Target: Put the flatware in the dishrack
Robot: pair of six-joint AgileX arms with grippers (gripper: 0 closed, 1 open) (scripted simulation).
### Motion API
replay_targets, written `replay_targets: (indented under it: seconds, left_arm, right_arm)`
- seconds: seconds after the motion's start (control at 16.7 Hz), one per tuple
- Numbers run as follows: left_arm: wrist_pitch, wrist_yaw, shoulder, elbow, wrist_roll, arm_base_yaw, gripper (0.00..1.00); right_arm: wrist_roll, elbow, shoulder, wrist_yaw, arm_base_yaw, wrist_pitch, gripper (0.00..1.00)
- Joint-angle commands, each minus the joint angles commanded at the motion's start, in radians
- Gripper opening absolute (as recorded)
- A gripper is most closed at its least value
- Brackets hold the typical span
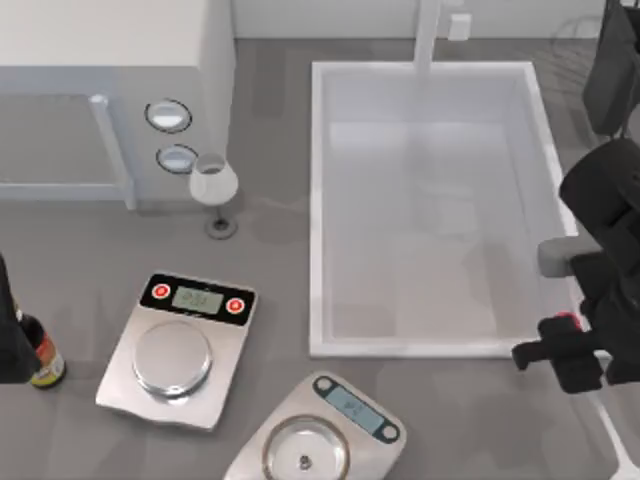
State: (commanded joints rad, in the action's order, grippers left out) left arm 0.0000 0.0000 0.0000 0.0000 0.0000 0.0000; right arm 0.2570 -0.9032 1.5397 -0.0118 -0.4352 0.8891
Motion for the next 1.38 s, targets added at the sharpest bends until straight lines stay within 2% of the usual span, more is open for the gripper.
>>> replay_targets:
  seconds: [0.36, 0.6, 1.02, 1.2, 1.38]
  left_arm:
    - [0.000, 0.000, 0.000, 0.000, 0.000, 0.000, 1.00]
    - [0.000, 0.000, 0.000, 0.000, 0.000, 0.000, 1.00]
    - [0.000, 0.000, 0.000, 0.000, 0.000, 0.000, 1.00]
    - [0.000, 0.000, 0.000, 0.000, 0.000, 0.000, 1.00]
    - [0.000, 0.000, 0.000, 0.000, 0.000, 0.000, 1.00]
  right_arm:
    - [-0.007, -0.329, -0.081, 0.001, 0.006, 0.462, 0.00]
    - [-0.013, -0.460, -0.134, 0.002, 0.013, 0.604, 0.00]
    - [-0.015, -0.467, -0.140, 0.009, 0.019, 0.599, 0.00]
    - [-0.033, -0.460, -0.171, 0.057, 0.097, 0.509, 0.00]
    - [-0.062, -0.438, -0.220, 0.141, 0.239, 0.338, 0.00]
